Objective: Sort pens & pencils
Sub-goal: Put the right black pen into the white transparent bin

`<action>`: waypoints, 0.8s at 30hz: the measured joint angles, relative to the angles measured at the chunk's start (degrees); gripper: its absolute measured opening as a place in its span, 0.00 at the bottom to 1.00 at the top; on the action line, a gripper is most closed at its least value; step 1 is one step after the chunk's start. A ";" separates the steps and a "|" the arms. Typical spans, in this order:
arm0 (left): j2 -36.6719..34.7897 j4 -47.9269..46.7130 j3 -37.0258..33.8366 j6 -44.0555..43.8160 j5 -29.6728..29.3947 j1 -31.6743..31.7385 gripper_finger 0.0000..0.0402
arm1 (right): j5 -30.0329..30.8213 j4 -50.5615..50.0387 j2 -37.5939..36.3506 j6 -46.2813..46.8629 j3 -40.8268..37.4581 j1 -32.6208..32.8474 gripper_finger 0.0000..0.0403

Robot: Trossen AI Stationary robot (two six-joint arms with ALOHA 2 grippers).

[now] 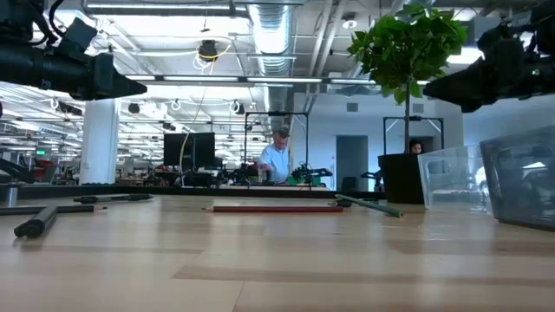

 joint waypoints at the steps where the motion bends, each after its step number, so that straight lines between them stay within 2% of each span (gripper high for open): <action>1: 0.01 0.00 -0.01 0.03 0.01 0.00 0.18 | -0.27 -0.04 0.34 -0.30 0.58 0.08 0.45; 7: -0.01 0.07 -0.01 0.14 0.00 0.00 0.18 | -0.75 -0.05 5.19 -1.13 5.30 1.84 0.58; 11: 0.01 0.09 -0.02 0.15 0.00 0.01 0.18 | -0.90 0.05 11.61 -2.09 9.60 4.23 0.64; 17: 0.01 0.15 -0.02 0.17 0.00 0.00 0.18 | -0.91 -1.69 27.39 -10.10 18.82 8.14 0.65; 24: 0.01 0.17 -0.02 0.21 0.00 0.00 0.18 | 1.95 -15.88 49.45 -12.28 34.28 9.61 0.65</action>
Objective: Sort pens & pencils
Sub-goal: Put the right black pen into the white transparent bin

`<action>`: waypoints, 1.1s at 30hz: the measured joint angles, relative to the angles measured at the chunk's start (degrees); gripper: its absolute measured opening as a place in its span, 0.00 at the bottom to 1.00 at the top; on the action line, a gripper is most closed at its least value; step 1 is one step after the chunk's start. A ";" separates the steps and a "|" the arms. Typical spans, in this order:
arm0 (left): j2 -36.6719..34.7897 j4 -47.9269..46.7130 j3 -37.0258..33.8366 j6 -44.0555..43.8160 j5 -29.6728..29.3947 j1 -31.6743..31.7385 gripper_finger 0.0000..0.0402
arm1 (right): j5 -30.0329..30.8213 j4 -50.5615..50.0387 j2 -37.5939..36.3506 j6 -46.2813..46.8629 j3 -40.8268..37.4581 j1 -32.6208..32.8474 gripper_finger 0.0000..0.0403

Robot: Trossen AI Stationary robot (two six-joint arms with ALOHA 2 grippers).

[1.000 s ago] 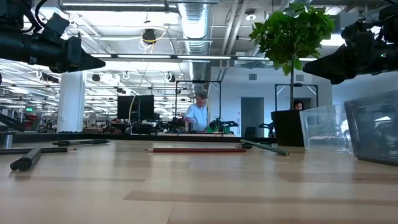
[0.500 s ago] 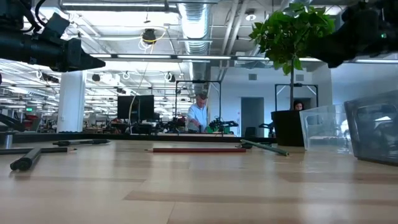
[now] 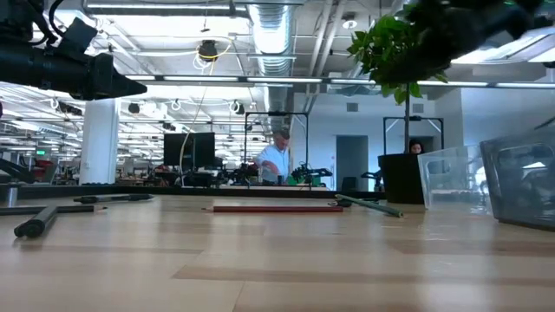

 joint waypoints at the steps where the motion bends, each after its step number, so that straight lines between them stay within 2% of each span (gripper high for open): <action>1: -0.01 0.00 0.00 0.27 0.00 0.01 0.18 | 0.00 -2.29 2.84 -0.04 2.43 -0.20 0.65; 7: 0.00 -0.06 0.00 0.86 0.00 0.01 0.18 | -0.09 -12.85 17.97 -2.55 14.84 -1.50 0.65; 13: -0.02 -0.09 0.00 0.86 0.00 0.00 0.18 | -0.13 -17.49 29.16 -7.33 21.57 -1.61 0.65; 21: -0.01 -0.13 0.00 0.86 0.00 0.01 0.18 | -0.10 -19.79 39.55 -13.17 23.40 -1.62 0.65; 33: -0.01 -0.15 0.00 0.41 0.00 0.00 0.18 | -0.08 -18.07 49.29 -13.49 23.42 -1.89 0.65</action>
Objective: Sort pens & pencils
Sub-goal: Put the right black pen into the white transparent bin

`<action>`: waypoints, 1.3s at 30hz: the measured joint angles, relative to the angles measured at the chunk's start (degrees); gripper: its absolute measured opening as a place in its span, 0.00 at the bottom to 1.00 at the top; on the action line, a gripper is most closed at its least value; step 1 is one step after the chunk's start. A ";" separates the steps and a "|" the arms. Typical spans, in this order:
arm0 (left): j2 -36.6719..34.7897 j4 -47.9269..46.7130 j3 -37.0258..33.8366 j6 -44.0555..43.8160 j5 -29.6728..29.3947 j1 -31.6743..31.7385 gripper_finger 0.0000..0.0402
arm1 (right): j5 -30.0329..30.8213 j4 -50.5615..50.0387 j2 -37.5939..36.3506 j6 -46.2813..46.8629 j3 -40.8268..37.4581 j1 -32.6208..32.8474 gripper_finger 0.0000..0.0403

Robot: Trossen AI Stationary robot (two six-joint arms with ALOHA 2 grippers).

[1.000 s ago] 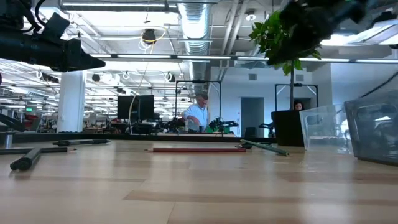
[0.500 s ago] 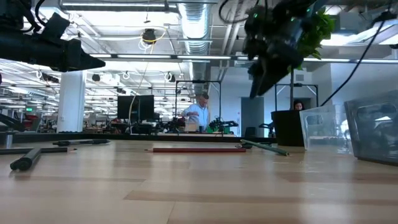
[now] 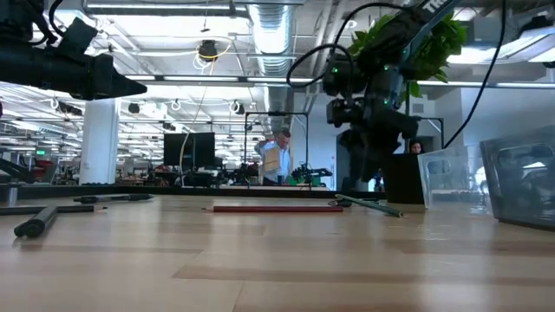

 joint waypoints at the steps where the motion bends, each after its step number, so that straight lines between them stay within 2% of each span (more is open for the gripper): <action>1: 0.01 0.00 0.00 0.01 -0.02 0.00 0.18 | 0.00 0.29 0.72 -0.01 0.00 0.00 0.65; 14: -0.01 -0.02 0.00 -0.03 -0.02 0.01 0.18 | 0.67 3.67 6.90 0.01 0.17 0.00 0.65; 32: 0.00 -0.05 0.00 -0.03 -0.02 0.00 0.18 | 1.62 4.15 6.84 0.79 0.02 0.81 0.65; 39: 0.01 -0.04 0.00 -0.01 -0.02 0.01 0.18 | 3.35 4.57 6.86 6.19 0.00 1.31 0.65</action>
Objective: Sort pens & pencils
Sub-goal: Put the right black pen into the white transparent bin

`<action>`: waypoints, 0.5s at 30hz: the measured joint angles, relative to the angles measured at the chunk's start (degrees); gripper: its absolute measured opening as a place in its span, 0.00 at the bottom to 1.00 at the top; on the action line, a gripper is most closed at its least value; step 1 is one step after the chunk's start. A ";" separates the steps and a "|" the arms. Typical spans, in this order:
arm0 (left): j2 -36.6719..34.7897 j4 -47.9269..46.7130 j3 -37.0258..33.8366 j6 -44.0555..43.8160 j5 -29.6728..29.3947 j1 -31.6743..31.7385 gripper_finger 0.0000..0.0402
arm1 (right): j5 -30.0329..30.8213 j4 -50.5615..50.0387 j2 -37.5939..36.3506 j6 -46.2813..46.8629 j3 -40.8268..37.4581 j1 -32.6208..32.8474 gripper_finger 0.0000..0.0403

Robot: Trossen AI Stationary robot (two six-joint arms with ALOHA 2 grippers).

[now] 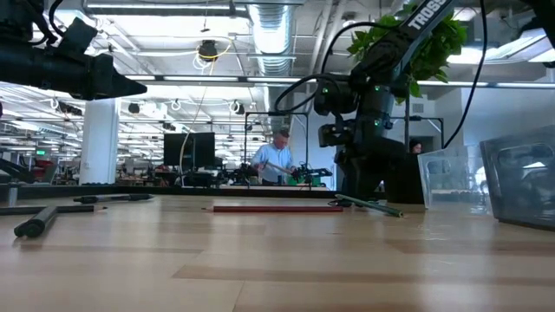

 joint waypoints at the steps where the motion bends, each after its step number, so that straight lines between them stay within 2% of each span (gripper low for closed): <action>1: -0.02 0.00 0.00 0.00 0.00 0.00 0.18 | 0.41 -0.01 0.00 0.44 0.00 0.00 0.65; 15: 0.00 -0.02 0.00 0.00 0.02 0.00 0.18 | 1.06 -0.11 0.02 0.48 0.00 0.00 0.64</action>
